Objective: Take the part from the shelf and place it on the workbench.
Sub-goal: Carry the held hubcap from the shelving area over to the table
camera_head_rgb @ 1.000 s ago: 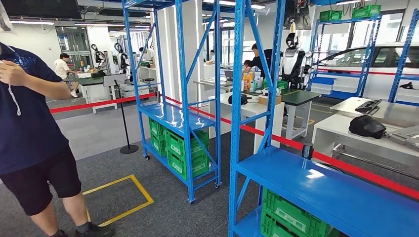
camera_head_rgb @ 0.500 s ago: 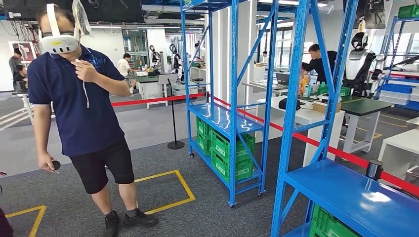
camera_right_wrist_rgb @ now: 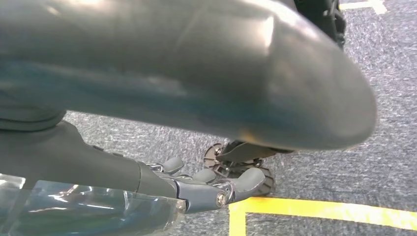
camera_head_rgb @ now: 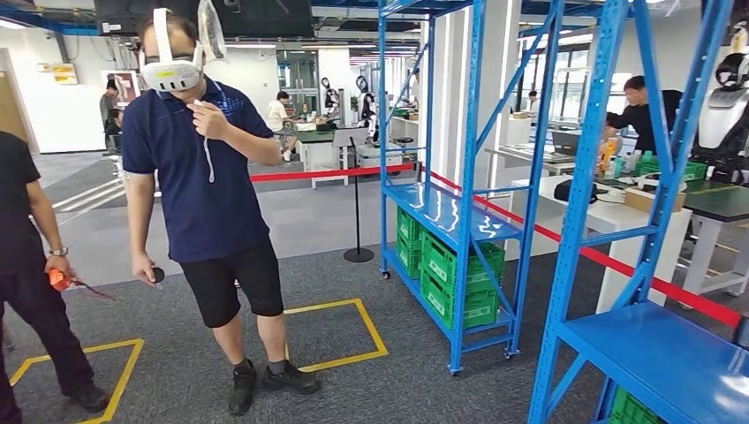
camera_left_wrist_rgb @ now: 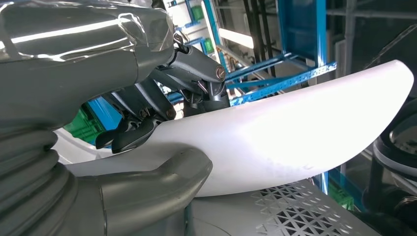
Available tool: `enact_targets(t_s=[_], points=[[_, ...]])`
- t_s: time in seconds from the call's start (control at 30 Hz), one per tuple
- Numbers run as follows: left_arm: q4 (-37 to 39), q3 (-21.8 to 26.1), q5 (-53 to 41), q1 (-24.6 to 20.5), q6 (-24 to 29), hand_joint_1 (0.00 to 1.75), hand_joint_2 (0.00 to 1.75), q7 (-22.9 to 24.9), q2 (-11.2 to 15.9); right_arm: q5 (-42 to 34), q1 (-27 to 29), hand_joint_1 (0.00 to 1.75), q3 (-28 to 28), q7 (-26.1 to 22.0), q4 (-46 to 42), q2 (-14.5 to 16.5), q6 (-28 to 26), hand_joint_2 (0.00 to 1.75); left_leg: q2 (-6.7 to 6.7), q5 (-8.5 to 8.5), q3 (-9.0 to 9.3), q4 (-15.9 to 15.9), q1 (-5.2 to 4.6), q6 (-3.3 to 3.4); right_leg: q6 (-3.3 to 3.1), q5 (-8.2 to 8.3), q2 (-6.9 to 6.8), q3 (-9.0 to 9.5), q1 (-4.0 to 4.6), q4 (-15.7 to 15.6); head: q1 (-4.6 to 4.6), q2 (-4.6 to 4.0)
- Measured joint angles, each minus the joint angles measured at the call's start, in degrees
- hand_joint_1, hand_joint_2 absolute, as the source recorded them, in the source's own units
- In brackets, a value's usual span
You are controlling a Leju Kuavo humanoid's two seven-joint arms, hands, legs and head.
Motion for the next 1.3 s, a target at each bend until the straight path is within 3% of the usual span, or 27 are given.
enact_targets(t_s=[0.07, 0.1, 0.13, 0.2, 0.27, 0.3, 0.33, 0.4, 0.43, 0.5, 0.57, 0.63, 0.7, 0.73, 0.8, 0.83, 0.87, 0.93, 1.0, 1.03, 1.1, 1.17, 1.23, 1.3], points=[[-0.1, 0.0, 0.0, 0.0, 0.0, 1.75, 1.75, 0.0, 0.0, 0.0, -0.1, 0.0, 0.0, 0.0, 0.0, 0.0, 0.0, 0.0, -1.61, 0.39, 0.25, -0.6, -0.03, 0.46, 0.5, -0.17, -1.12, 0.33, -0.07, -0.2, -0.03, 0.01], [-0.1, 0.0, 0.1, 0.0, 0.0, 1.75, 1.75, 0.0, 0.0, 0.0, -0.1, 0.0, 0.0, -0.1, 0.0, 0.1, 0.0, 0.0, -2.42, 0.75, 0.67, -1.1, 0.09, 0.77, 0.65, -0.49, -0.54, 0.37, -0.15, 0.0, 0.02, 0.0], [-0.1, 0.0, 0.1, -0.1, -0.1, 1.75, 1.75, 0.0, 0.0, 0.0, -0.1, 0.0, 0.0, -0.1, 0.1, 0.1, 0.0, 0.0, -3.26, 1.18, 1.11, -1.7, 0.25, 1.15, 0.65, -1.25, 0.87, -0.06, -0.21, 1.3, 0.05, 0.0], [-0.2, 0.0, 0.1, -0.2, -0.1, 1.75, 1.75, 0.0, -0.2, 0.0, 0.1, 0.0, 0.0, -0.2, 0.2, 0.0, -0.1, 0.0, -5.01, 1.71, 1.59, -2.3, 0.36, 1.63, 0.26, -4.01, 4.72, -2.93, -0.29, 7.5, 0.28, 0.0], [-0.1, 0.0, 0.2, -0.1, -0.1, 1.75, 1.75, 0.0, -0.2, 0.0, 0.4, 0.0, 0.0, -0.2, 0.2, -0.1, -0.1, 0.0, -6.96, 1.78, 1.56, -2.3, 0.3, 1.74, 0.17, -6.31, 6.32, -6.99, -0.27, 14.9, 0.46, 0.0], [0.0, 0.0, 0.2, -0.1, -0.1, 1.75, 1.75, 0.0, -0.2, 0.0, 0.5, 0.0, 0.0, -0.2, 0.2, -0.2, -0.2, 0.0, -7.94, 1.77, 1.59, -2.3, 0.29, 1.72, 0.42, -6.25, 6.48, -8.05, -0.3, 16.2, 0.48, -0.01], [0.0, 0.0, 0.2, -0.1, -0.1, 1.75, 1.75, 0.0, -0.2, 0.0, 0.5, 0.0, 0.0, -0.2, 0.2, -0.2, -0.3, 0.0, -8.9, 1.73, 1.66, -2.2, 0.32, 1.67, 0.84, -5.24, 6.56, -8.04, -0.37, 15.2, 0.53, -0.01], [0.0, 0.0, 0.2, -0.1, -0.1, 1.75, 1.75, 0.1, -0.2, -0.1, 0.4, 0.0, 0.0, -0.2, 0.2, -0.2, -0.4, 0.0, -10.71, 1.51, 1.73, -1.9, 0.47, 1.32, 1.86, -1.33, 7.79, -5.14, -0.82, 7.4, 0.64, -0.01], [0.0, -0.1, 0.2, -0.2, -0.1, 1.75, 1.75, 0.1, -0.2, -0.1, 0.4, 0.0, 0.0, -0.2, 0.3, -0.2, -0.5, 0.0, -11.52, 1.26, 1.63, -1.6, 0.42, 0.99, 1.97, 0.36, 8.59, -3.52, -0.99, 3.6, 0.7, -0.01], [0.1, -0.1, 0.3, -0.2, 0.0, 1.75, 1.75, 0.1, -0.2, -0.1, 0.3, 0.0, 0.0, -0.3, 0.4, -0.2, -0.5, 0.0, -12.7, 0.87, 1.29, -1.0, 0.36, 0.38, 1.39, 1.84, 9.48, -1.87, -0.99, 0.1, 0.71, -0.01], [0.1, -0.2, 0.4, -0.2, 0.0, 1.75, 1.75, 0.2, -0.1, -0.1, 0.1, 0.0, 0.0, -0.5, 0.6, -0.2, -0.6, 0.0, -13.39, 0.71, 1.01, -0.9, 0.49, 0.02, 0.46, 1.91, 8.47, -1.69, -0.77, 0.1, 0.59, -0.01], [0.1, -0.3, 0.5, -0.3, 0.0, 1.75, 1.75, 0.2, 0.0, -0.1, -0.1, 0.0, 0.0, -0.8, 0.7, -0.1, -0.7, 0.0, -11.33, -0.33, 0.2, 0.7, 0.52, -0.4, -0.27, 1.88, 7.48, -1.45, -0.78, 0.0, 0.4, 0.0], [0.1, -0.4, 0.6, -0.6, 0.0, 1.75, 1.75, 0.2, 0.0, -0.2, 0.0, 0.0, 0.0, -1.1, 0.8, -0.1, -0.8, 0.0, -7.5, -3.39, -2.72, 6.6, 0.58, -0.86, -0.9, 1.65, 6.36, -1.23, -0.52, 0.0, 0.18, 0.0], [0.2, -0.4, 0.6, -0.6, 0.0, 1.75, 1.75, 0.2, 0.0, -0.2, 0.1, 0.0, 0.0, -1.2, 0.8, -0.1, -0.8, 0.0, -6.33, -5.14, -4.83, 10.7, 0.71, -1.02, -1.1, 1.52, 5.69, -1.18, -0.29, 0.0, 0.1, 0.0], [0.3, -0.6, 0.6, -0.7, 0.0, 1.75, 1.75, 0.2, 0.1, -0.2, 0.2, 0.0, 0.0, -1.2, 0.8, -0.2, -0.8, 0.0, -5.57, -6.63, -7.9, 16.2, 0.89, -1.08, -1.35, 1.32, 4.25, -1.15, 0.09, 0.0, 0.06, 0.0], [0.3, -0.7, 0.6, -0.7, -0.1, 1.75, 1.75, 0.2, 0.2, -0.2, 0.2, 0.0, 0.0, -1.2, 0.9, -0.2, -0.8, 0.0, -5.45, -5.81, -7.86, 15.8, 0.89, -0.95, -1.46, 1.23, 3.55, -1.07, 0.26, 0.0, 0.04, -0.01], [0.3, -0.7, 0.6, -0.7, -0.1, 1.75, 1.75, 0.2, 0.2, -0.2, 0.1, 0.0, 0.0, -1.2, 0.9, -0.2, -0.8, 0.0, -5.15, -4.13, -6.58, 13.2, 0.78, -0.67, -1.52, 1.11, 2.89, -0.93, 0.42, 0.0, 0.03, -0.01], [0.3, -0.8, 0.7, -1.1, -0.1, 1.75, 1.75, 0.2, 0.2, -0.2, 0.0, 0.0, 0.0, -1.2, 1.0, 0.0, -0.8, 0.0, -2.65, -0.69, -2.16, 4.8, 0.02, 0.37, -1.54, 0.84, 1.64, -0.54, 0.69, -0.1, 0.03, -0.01], [0.3, -0.8, 0.7, -1.6, 0.0, 1.75, 1.75, 0.2, 0.2, -0.2, 0.1, 0.0, 0.0, -1.2, 1.2, 0.3, -1.0, 0.0, -0.57, 0.43, 0.31, 0.0, -0.86, 1.19, -1.3, 0.59, 0.47, -0.29, 0.75, -0.1, 0.05, 0.0], [0.3, -0.8, 0.7, -1.8, 0.0, 1.75, 1.75, 0.2, 0.2, -0.2, 0.1, 0.0, 0.0, -1.2, 1.3, 0.4, -1.0, 0.0, -0.65, 0.27, 0.36, -0.4, -1.07, 1.32, -1.12, 0.5, -0.18, -0.19, 0.74, -0.2, 0.04, 0.0], [0.3, -0.8, 0.8, -1.9, 0.0, 1.75, 1.75, 0.3, 0.2, -0.2, 0.0, 0.0, 0.0, -1.3, 1.3, 0.4, -1.1, 0.0, -2.13, 0.78, 0.89, -1.4, -0.98, 1.66, -0.76, 0.32, -1.06, 0.14, 0.75, -0.3, 0.02, 0.01], [0.4, -0.9, 1.0, -2.1, 0.0, 1.75, 1.75, 0.3, 0.2, -0.2, -0.1, 0.0, 0.0, -1.3, 1.4, 0.4, -1.1, 0.0, -3.71, 1.76, 1.86, -2.9, -0.43, 2.1, -0.74, -1.06, 1.43, -0.83, 0.72, 2.2, 0.01, 0.01], [0.4, -0.9, 1.1, -2.2, 0.0, 1.75, 1.75, 0.3, 0.0, -0.2, 0.1, 0.0, 0.0, -1.4, 1.5, 0.3, -1.2, 0.0, -5.37, 2.34, 2.18, -3.4, -0.06, 2.3, -0.9, -3.89, 5.17, -4.22, 0.42, 9.1, 0.17, 0.0], [0.5, -1.0, 1.1, -2.1, 0.0, 1.75, 1.75, 0.4, -0.2, -0.2, 0.4, 0.0, 0.0, -1.4, 1.6, 0.1, -1.2, 0.0, -7.26, 2.39, 2.11, -3.4, 0.16, 2.17, -0.36, -5.49, 6.36, -7.55, -0.04, 15.1, 0.4, 0.01]])
